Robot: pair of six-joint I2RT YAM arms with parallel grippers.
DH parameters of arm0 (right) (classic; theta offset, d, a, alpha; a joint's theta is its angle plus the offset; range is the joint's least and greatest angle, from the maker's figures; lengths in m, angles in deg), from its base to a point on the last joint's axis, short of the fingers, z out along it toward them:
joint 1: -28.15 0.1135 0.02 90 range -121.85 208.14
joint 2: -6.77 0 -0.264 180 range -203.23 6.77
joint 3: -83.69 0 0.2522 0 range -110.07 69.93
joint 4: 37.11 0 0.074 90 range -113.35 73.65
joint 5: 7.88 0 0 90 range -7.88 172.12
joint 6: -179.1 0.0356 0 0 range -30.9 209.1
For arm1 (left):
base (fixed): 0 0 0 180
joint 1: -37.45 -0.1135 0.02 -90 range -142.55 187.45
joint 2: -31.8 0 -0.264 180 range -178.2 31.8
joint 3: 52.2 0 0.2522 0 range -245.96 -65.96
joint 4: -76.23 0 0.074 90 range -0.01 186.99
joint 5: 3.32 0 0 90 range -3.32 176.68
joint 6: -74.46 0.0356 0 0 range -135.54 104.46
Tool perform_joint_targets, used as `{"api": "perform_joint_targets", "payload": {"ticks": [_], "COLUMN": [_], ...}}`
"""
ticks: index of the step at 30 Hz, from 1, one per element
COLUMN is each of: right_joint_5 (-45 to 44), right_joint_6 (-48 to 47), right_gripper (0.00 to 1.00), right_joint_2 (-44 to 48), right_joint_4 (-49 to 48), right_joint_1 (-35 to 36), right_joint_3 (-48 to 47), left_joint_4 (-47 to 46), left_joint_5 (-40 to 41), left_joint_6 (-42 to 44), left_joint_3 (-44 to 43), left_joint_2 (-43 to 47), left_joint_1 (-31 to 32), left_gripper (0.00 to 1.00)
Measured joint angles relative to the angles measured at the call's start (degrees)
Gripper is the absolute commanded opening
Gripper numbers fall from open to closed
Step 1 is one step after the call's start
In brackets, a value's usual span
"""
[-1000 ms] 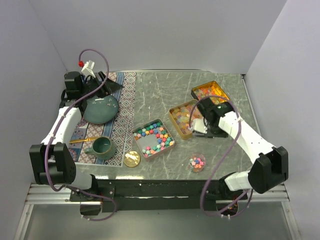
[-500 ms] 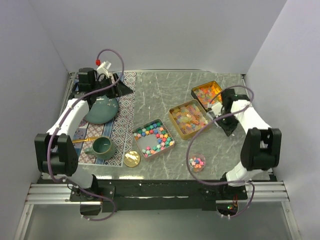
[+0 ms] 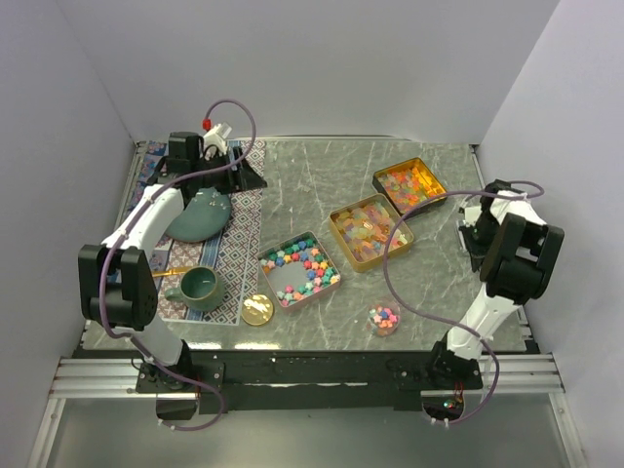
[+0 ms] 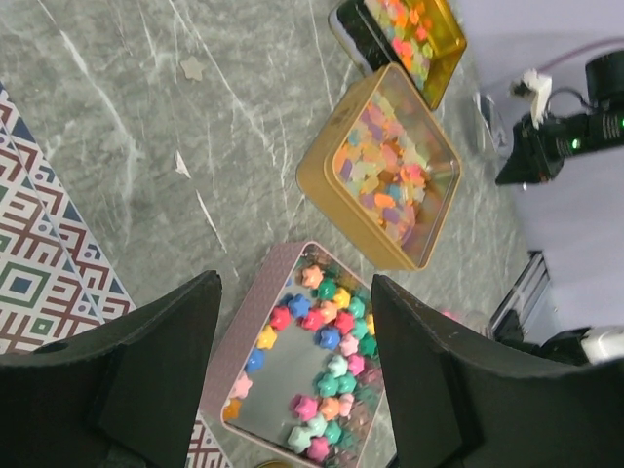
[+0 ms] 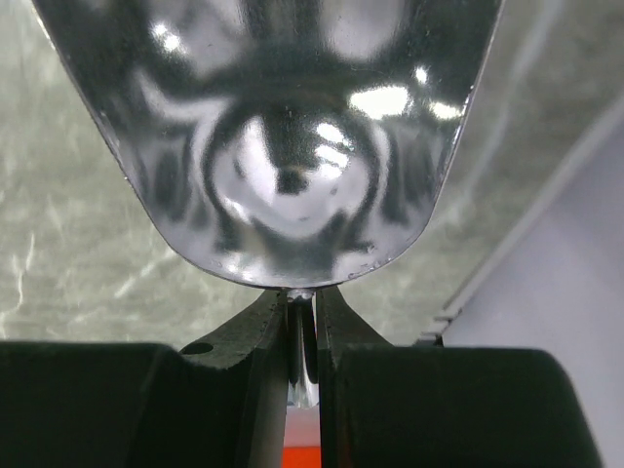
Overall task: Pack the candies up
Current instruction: Place the spatula at the center of the board, then pick up the bottle lid at the center of the board.
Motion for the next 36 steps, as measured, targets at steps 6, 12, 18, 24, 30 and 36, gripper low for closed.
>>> {"api": "perform_joint_targets", "payload": {"ticks": [6,12,18,24,30,36], "right_joint_5": [3.04,5.25,13.92,23.58,29.7,33.48], "right_joint_6": [0.26,1.09,3.87,4.68,6.67,1.75], "right_gripper": [0.51,0.63,1.0,1.0,1.0,1.0], "right_joint_2": [-4.81,-5.14,1.29,14.14,19.82,20.87], "right_joint_4": [-0.15,0.31,4.98,4.37,2.49,3.19], "right_joint_1": [0.04,0.04,0.39,7.89,22.27,29.51], "right_joint_3": [-5.49,-7.69,-11.15,-16.39,-16.13,-13.77], "left_joint_4": [3.58,6.1,11.02,23.34,36.74,38.64], "left_joint_5": [-0.22,-0.15,-0.59,-2.03,-2.12,0.61], "left_joint_6": [5.6,8.07,14.23,31.76,53.92,62.38], "left_joint_3": [-0.28,-0.28,-3.19,-6.23,-1.95,10.05], "left_joint_2": [-0.9,-1.05,-1.86,-2.4,0.22,12.2], "left_joint_1": [1.7,2.05,2.01,1.99,1.95,1.4], "left_gripper": [0.71,0.72,0.73,0.78,0.89,0.97]}}
